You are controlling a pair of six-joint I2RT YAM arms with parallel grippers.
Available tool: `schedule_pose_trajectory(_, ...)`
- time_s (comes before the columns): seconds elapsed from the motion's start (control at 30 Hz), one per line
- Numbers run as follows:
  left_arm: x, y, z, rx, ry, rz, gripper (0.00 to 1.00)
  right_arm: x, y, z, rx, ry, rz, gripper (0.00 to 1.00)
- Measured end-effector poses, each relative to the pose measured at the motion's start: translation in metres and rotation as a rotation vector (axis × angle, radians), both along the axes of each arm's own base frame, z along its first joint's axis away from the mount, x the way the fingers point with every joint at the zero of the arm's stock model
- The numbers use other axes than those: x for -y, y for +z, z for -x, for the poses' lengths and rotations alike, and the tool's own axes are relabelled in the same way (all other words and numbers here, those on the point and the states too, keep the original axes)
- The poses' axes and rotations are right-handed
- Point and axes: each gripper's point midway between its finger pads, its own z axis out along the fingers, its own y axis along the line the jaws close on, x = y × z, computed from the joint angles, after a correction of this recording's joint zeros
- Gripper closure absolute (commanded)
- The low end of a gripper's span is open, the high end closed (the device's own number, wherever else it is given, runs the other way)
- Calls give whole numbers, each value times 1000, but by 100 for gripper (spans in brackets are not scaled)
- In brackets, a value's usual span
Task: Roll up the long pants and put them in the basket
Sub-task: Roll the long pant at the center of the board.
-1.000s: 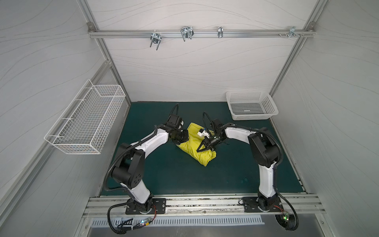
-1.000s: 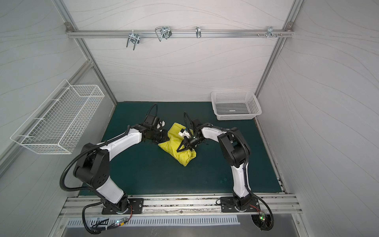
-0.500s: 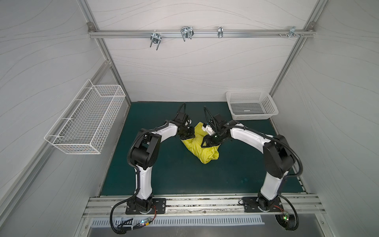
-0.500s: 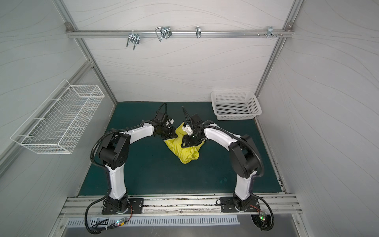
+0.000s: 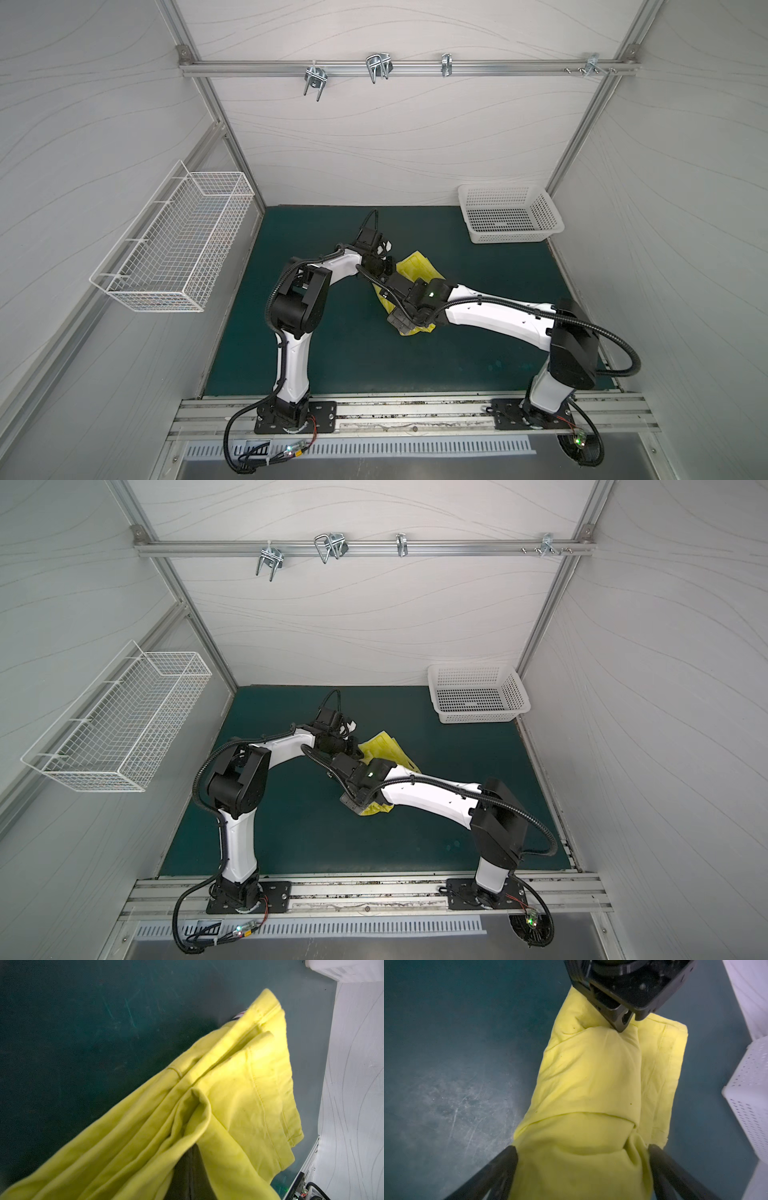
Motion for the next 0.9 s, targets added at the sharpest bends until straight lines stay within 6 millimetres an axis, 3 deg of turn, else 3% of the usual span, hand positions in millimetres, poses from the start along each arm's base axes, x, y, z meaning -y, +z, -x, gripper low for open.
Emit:
schedule_pose_trajectory(0.13,0,-1,-1,-1,-2,10,100,-15,22,-6,106,13,46,1)
schedule_pose_trajectory(0.2,1,-2,-1,-3,-3,28,100,-27,23,-3,129,30,71,1)
schedule_pose_trajectory(0.37,-1,-4,-4,-26,1,106,100,-46,-11,9,111,68,179,1)
schedule_pose_trajectory(0.53,0,-5,-5,-46,1,161,100,-35,-56,15,74,42,305,1)
schedule_pose_trajectory(0.9,-3,-5,-9,-39,6,230,100,-9,-81,0,103,-87,334,1)
